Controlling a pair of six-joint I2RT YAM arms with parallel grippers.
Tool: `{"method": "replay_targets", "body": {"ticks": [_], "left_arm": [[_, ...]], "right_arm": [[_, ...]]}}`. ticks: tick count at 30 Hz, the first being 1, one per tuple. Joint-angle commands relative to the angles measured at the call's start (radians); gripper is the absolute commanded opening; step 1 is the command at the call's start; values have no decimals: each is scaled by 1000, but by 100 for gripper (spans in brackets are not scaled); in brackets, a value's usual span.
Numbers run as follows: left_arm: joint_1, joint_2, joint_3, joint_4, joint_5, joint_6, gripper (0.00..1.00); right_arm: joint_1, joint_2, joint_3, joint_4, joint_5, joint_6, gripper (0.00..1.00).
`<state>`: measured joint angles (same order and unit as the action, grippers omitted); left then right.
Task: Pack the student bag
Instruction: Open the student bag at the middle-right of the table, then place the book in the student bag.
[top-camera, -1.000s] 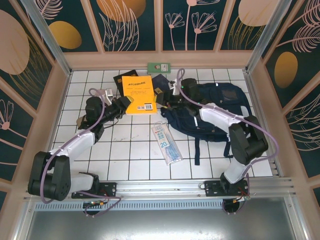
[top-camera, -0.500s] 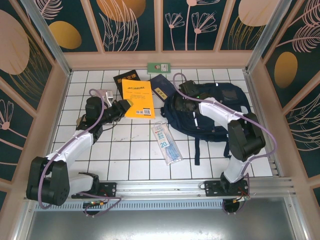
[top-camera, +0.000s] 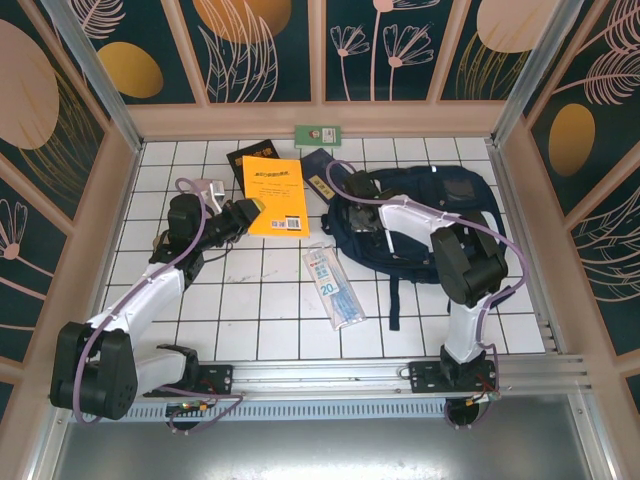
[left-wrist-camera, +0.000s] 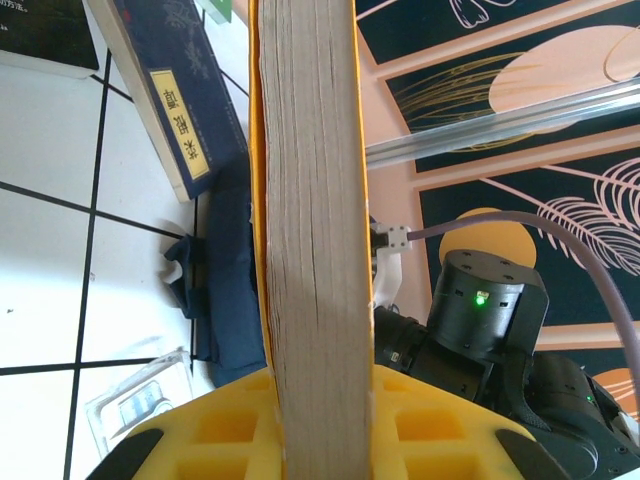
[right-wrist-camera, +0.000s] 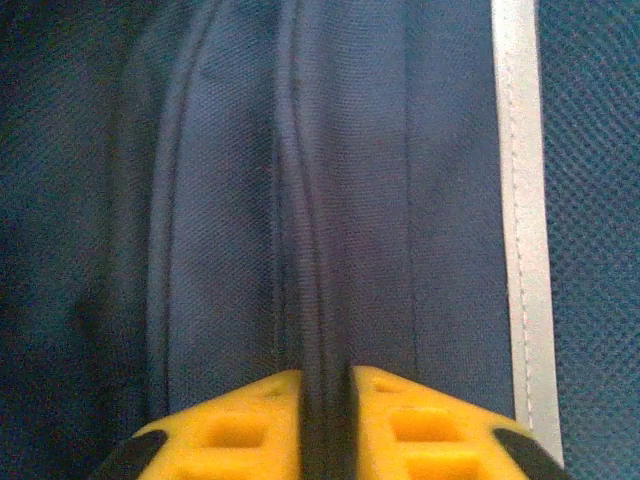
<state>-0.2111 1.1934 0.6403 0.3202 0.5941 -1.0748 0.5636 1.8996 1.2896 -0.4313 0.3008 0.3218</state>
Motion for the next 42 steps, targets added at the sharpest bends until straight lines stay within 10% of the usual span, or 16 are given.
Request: {"method": "replay_targets", "body": {"ticks": [1,16,42], "left_arm": [[3,-38,-1,46,23,28,0],[-33,37,-30,184,-13,-39,0],[-483,783,474,453,-225,-237,0]], "right_arm": [[5,16,20,-36,35,-7,0],[-11,-257,71,-6,-151,-57,0],[-265,-508,78,96,-643,57,0]]}}
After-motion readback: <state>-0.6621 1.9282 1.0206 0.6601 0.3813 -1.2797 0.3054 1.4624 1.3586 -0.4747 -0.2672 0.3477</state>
